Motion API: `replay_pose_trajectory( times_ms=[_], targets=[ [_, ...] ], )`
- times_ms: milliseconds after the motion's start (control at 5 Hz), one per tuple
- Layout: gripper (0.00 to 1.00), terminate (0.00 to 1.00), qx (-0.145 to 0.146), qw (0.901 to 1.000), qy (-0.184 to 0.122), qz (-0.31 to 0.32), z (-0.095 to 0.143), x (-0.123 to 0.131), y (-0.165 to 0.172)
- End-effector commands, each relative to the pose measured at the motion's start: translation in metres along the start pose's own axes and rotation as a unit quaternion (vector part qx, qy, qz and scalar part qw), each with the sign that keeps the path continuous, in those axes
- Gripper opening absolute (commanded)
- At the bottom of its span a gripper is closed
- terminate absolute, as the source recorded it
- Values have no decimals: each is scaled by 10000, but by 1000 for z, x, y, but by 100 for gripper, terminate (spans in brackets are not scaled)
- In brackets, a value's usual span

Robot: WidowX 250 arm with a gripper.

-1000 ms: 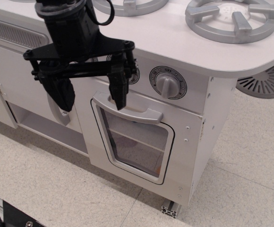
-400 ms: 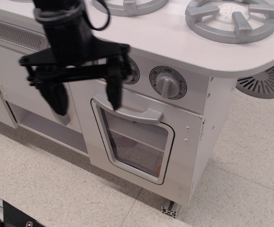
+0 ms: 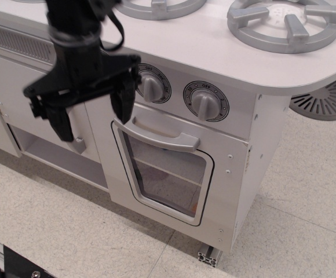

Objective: Open oven

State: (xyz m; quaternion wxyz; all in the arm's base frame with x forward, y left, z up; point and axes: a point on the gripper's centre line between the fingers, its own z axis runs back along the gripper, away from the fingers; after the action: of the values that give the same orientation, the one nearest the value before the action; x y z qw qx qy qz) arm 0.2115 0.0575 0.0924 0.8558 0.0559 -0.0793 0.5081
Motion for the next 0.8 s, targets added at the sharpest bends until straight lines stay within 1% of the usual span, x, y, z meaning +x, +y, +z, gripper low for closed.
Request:
replay_pose_trajectory(
  times_ms=[0, 200, 400, 600],
  targets=[
    [100, 0, 244, 9946, -93, 1004, -32, 38, -9],
    [100, 0, -281, 9933, -34, 1124, -49, 50, -6],
    [100, 0, -629, 9899, 246, 1249, -56, 54, -5],
    [100, 0, -1011, 9809, 301, 1633, -78, 54, -10]
  ],
)
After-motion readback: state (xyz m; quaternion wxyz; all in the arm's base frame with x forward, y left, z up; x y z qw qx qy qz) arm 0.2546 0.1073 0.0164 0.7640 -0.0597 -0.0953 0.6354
